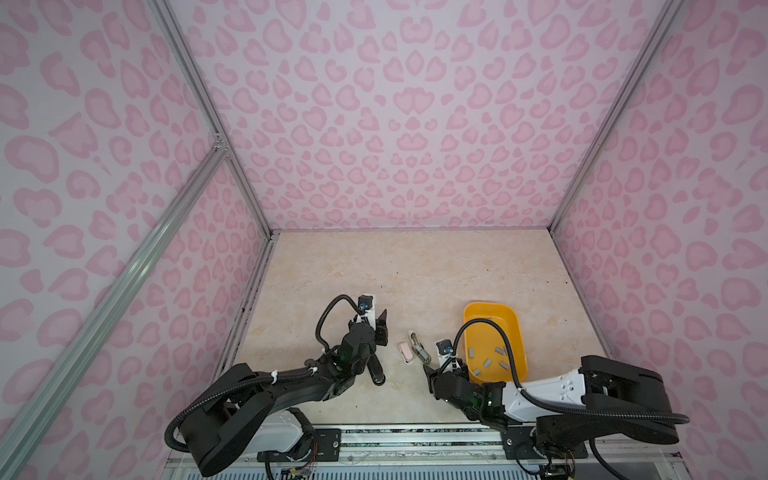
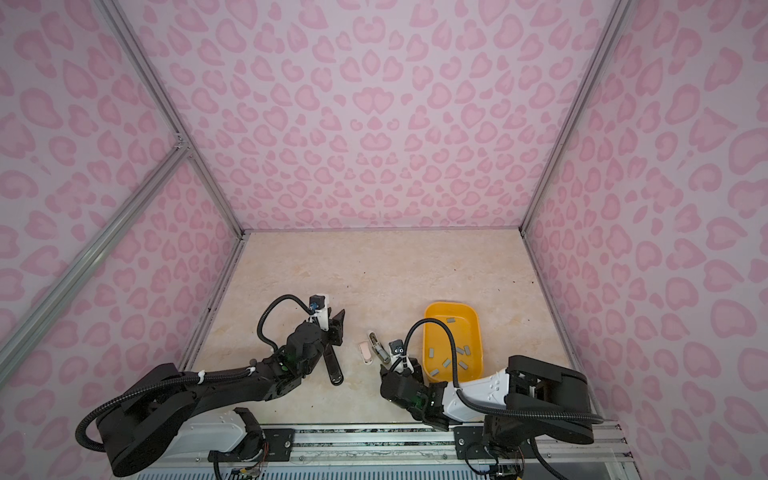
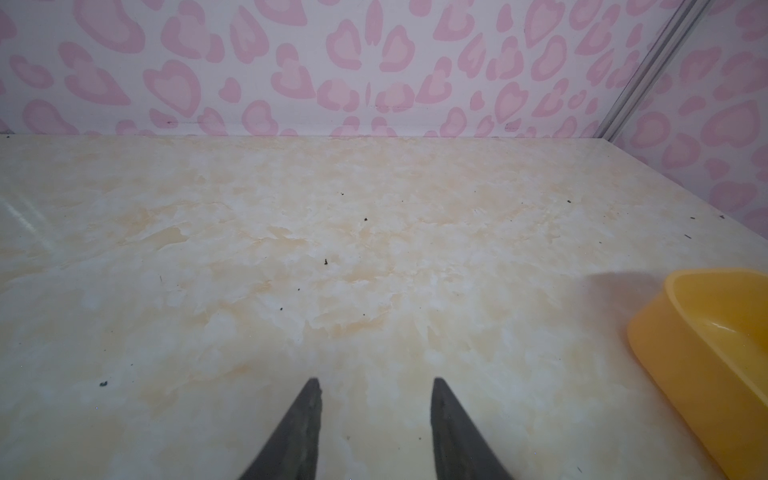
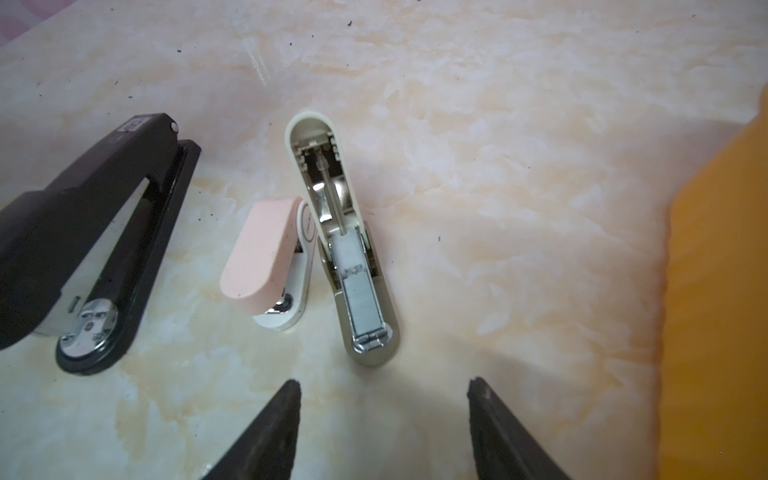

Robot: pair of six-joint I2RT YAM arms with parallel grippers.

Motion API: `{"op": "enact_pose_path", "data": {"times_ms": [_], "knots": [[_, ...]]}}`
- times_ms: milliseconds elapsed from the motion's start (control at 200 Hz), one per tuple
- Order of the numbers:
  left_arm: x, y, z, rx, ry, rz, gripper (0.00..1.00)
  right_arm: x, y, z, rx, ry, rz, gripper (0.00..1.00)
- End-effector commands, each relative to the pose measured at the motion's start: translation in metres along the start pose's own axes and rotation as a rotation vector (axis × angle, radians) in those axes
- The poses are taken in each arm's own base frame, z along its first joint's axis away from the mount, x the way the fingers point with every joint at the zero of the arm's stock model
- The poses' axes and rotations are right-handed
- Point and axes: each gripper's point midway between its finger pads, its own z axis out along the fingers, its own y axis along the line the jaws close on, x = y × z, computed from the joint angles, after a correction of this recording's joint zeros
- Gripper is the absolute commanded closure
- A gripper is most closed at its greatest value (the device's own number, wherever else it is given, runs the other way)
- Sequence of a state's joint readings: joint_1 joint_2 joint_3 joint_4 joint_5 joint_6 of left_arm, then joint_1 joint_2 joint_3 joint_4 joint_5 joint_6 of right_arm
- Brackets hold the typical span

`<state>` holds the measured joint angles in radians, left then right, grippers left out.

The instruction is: Load the staples into the stapler

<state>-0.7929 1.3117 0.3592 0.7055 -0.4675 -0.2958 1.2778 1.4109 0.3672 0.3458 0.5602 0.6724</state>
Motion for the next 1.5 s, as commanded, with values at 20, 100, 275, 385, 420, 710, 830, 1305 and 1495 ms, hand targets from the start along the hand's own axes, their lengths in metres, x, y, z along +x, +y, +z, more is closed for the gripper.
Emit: {"op": "enact_pose_path", "data": {"times_ms": [20,100,275,385,420,710,830,1305,1495], "knots": [[-0.01,-0.005,0.004,0.012,-0.027,-0.012,0.55,0.0,-0.002,-0.001,0.014,0.004,-0.026,0.32],[-0.011,-0.009,0.006,0.024,-0.014,-0.023,0.56,0.003,0.003,0.002,-0.003,0.017,-0.03,0.29],[-0.009,-0.016,0.009,0.032,0.053,-0.069,0.55,0.008,0.007,0.015,0.043,0.057,-0.059,0.28],[-0.007,-0.017,0.013,0.012,0.104,-0.101,0.55,0.011,0.007,0.025,0.062,0.088,-0.068,0.3],[-0.007,-0.019,0.014,0.017,0.112,-0.11,0.55,0.013,0.007,0.027,0.066,0.096,-0.072,0.32],[-0.002,-0.027,0.021,0.021,0.184,-0.121,0.55,0.024,0.007,0.033,0.046,0.12,-0.096,0.44],[0.0,-0.032,0.026,0.039,0.205,-0.11,0.55,0.026,0.008,0.037,0.053,0.126,-0.121,0.45],[0.022,-0.017,0.045,0.056,0.317,-0.204,0.55,0.038,0.008,0.043,0.032,0.158,-0.125,0.6],[0.028,-0.018,0.053,0.074,0.349,-0.211,0.55,0.038,0.01,0.037,0.046,0.141,-0.161,0.58]]}}
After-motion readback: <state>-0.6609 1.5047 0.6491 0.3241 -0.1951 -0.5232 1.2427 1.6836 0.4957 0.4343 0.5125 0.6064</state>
